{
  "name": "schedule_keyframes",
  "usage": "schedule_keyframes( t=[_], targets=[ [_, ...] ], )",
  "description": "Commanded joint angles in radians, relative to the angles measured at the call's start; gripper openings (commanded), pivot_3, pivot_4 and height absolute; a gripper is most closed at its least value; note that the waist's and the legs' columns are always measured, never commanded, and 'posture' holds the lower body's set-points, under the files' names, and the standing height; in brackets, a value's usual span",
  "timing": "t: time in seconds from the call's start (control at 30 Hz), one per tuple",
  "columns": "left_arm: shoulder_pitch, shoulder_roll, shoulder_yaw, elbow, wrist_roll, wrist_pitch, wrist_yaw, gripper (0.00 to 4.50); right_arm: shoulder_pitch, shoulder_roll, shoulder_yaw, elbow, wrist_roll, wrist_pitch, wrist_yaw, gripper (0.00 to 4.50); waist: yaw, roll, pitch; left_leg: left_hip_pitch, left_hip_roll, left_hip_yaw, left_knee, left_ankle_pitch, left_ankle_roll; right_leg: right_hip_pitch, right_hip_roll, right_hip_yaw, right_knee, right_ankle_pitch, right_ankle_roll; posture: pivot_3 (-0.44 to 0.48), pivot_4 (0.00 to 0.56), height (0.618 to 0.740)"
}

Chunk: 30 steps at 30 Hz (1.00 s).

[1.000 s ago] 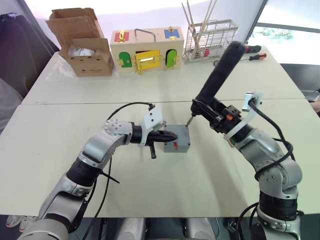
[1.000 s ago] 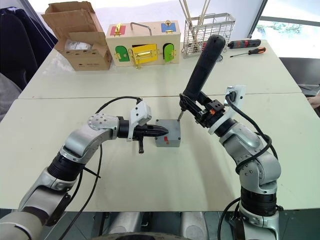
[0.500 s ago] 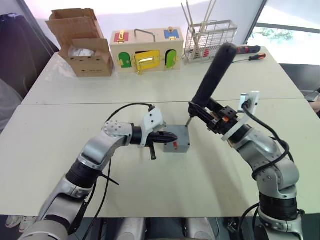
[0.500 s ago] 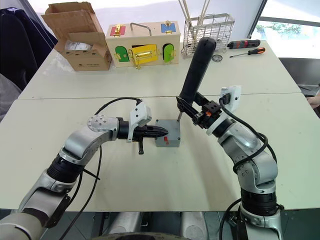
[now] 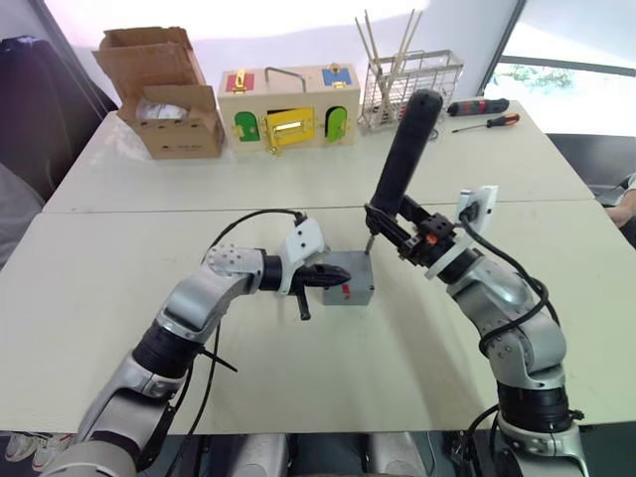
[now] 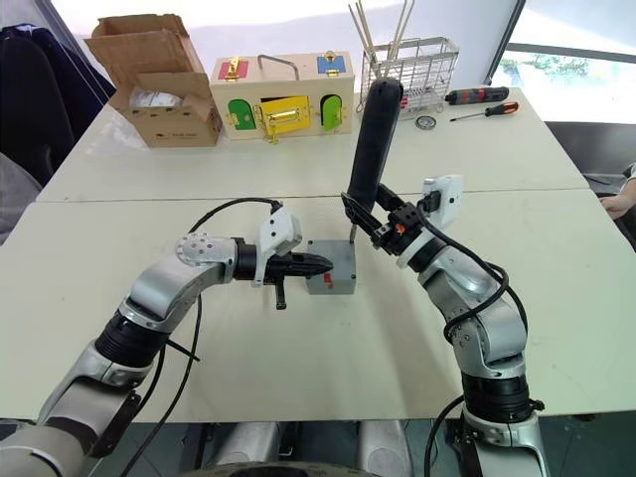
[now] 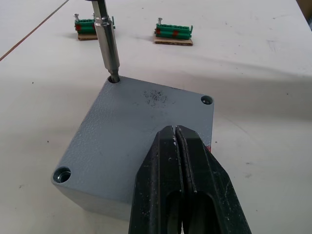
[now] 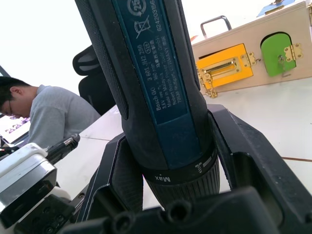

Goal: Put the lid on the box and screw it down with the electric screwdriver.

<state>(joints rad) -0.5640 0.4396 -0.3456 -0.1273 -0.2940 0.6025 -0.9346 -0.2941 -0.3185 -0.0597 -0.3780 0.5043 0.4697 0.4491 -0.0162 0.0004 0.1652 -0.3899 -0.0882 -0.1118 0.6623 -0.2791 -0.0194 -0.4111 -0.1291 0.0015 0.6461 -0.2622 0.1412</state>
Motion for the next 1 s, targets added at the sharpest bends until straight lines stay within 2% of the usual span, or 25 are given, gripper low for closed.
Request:
schedule_keyframes(
  t=[0.03, 0.2, 0.33, 0.5, 0.67, 1.0],
  targets=[
    [0.017, 0.004, -0.025, 0.003, 0.02, 0.009, -0.003, 0.0, 0.002, 0.02, 0.021, 0.025, -0.037, -0.028, -0.019, 1.77, 0.001, 0.0, 0.0, 0.0, 0.0, 0.0, 0.0, 0.0, 0.0, 0.0, 0.0, 0.0, 0.0, 0.0, 0.0, 0.0, 0.15, 0.734],
    [0.021, 0.004, -0.029, 0.004, 0.023, 0.007, -0.007, 0.0, 0.001, 0.032, 0.025, 0.029, -0.044, -0.047, -0.02, 1.77, 0.002, 0.0, 0.0, 0.0, 0.0, 0.0, 0.0, 0.001, -0.001, 0.0, 0.0, 0.0, 0.0, 0.0, 0.0, 0.0, 0.15, 0.734],
    [0.027, 0.007, -0.034, 0.003, 0.028, 0.008, -0.007, 0.0, 0.075, 0.014, 0.093, -0.024, -0.032, -0.013, 0.027, 1.77, 0.002, 0.0, -0.002, 0.0, 0.0, -0.001, 0.0, 0.0, -0.001, 0.0, 0.0, 0.0, 0.0, 0.0, 0.0, 0.0, 0.15, 0.734],
    [0.038, 0.008, -0.033, -0.001, 0.033, 0.012, -0.004, 0.0, 0.126, 0.01, 0.124, -0.022, -0.069, -0.003, 0.014, 1.77, -0.002, -0.002, -0.013, 0.004, 0.0, -0.001, -0.001, -0.001, 0.002, 0.003, 0.001, 0.0, -0.001, 0.0, 0.0, 0.0, 0.15, 0.734],
    [0.046, 0.005, -0.035, -0.004, 0.04, 0.012, -0.004, 0.0, 0.114, 0.014, 0.125, 0.017, -0.107, 0.018, -0.013, 1.77, -0.001, -0.002, -0.017, 0.019, 0.001, 0.0, -0.011, -0.003, 0.003, 0.016, 0.001, 0.0, -0.008, -0.004, -0.001, 0.0, 0.15, 0.734],
    [0.053, -0.002, -0.033, -0.005, 0.044, 0.012, 0.007, 0.0, 0.105, 0.012, 0.116, 0.044, -0.116, 0.035, -0.026, 1.77, 0.002, -0.008, -0.028, 0.02, 0.002, -0.001, -0.013, -0.002, 0.003, 0.018, 0.002, -0.001, -0.012, -0.003, -0.001, 0.0, 0.15, 0.734]
  ],
)
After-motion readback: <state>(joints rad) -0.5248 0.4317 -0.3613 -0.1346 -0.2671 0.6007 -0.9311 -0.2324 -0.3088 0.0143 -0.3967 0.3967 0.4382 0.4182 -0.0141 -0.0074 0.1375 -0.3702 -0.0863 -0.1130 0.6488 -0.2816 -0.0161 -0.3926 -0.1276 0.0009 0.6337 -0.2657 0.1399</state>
